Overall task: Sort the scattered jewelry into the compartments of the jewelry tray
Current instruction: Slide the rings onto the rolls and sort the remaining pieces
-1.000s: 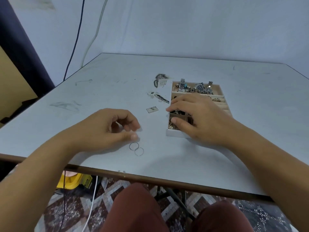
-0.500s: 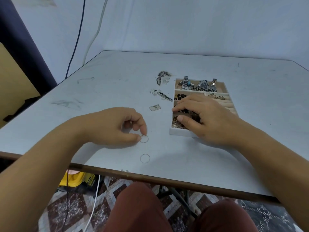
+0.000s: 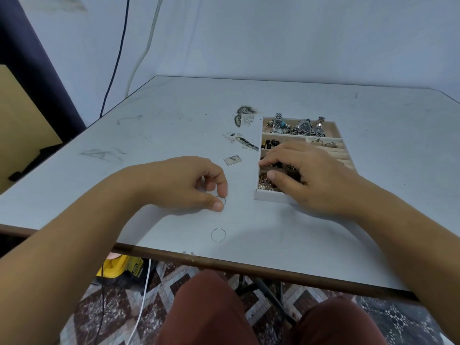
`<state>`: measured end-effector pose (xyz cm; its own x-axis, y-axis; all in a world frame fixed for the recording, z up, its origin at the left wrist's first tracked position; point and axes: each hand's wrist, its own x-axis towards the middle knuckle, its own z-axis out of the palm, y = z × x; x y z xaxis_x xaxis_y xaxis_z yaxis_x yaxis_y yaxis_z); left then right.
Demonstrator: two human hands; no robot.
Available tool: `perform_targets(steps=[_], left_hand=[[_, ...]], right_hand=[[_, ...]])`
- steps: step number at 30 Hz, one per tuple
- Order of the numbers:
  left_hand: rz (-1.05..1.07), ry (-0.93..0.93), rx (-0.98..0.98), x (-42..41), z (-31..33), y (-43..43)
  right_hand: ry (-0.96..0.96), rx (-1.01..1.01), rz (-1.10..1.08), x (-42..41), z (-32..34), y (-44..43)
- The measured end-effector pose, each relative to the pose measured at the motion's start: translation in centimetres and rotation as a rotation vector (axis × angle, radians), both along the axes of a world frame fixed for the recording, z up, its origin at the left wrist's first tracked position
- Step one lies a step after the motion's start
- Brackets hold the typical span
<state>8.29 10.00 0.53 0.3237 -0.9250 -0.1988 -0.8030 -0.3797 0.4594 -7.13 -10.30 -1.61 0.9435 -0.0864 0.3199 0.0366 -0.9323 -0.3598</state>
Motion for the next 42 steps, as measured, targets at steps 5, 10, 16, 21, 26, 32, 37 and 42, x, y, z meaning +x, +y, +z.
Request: perform_targets(steps=[5,10,16,21,26,32,37,42], left_hand=[[0.007,-0.022,-0.038,-0.3,0.0,0.1],[0.051,0.046,-0.325,-1.4,-0.7,1.4],[0.219,-0.043,-0.539,-0.3,-1.8,3.6],[0.225,-0.149,-0.560,-0.1,-2.2,4.9],[0.218,-0.189,-0.622,-0.2,-3.0,5.4],[0.233,-0.203,-0.653,-0.2,-3.6,5.3],[0.214,-0.221,-0.631,-0.1,-3.6,5.0],[0.194,-0.231,-0.633,-0.3,-3.2,4.6]], right_hand=[[0.001,0.009,-0.005,-0.1,0.2,0.2],[-0.015,-0.012,0.019,-0.1,0.5,0.5],[-0.056,-0.160,0.149,-0.3,1.8,2.8],[0.060,-0.183,0.309,-0.1,1.6,5.7],[0.185,-0.231,0.356,1.0,1.1,7.3],[0.401,-0.188,0.336,1.6,2.0,8.0],[0.518,-0.181,0.299,2.1,2.2,8.0],[0.481,-0.052,0.316,1.9,2.6,8.1]])
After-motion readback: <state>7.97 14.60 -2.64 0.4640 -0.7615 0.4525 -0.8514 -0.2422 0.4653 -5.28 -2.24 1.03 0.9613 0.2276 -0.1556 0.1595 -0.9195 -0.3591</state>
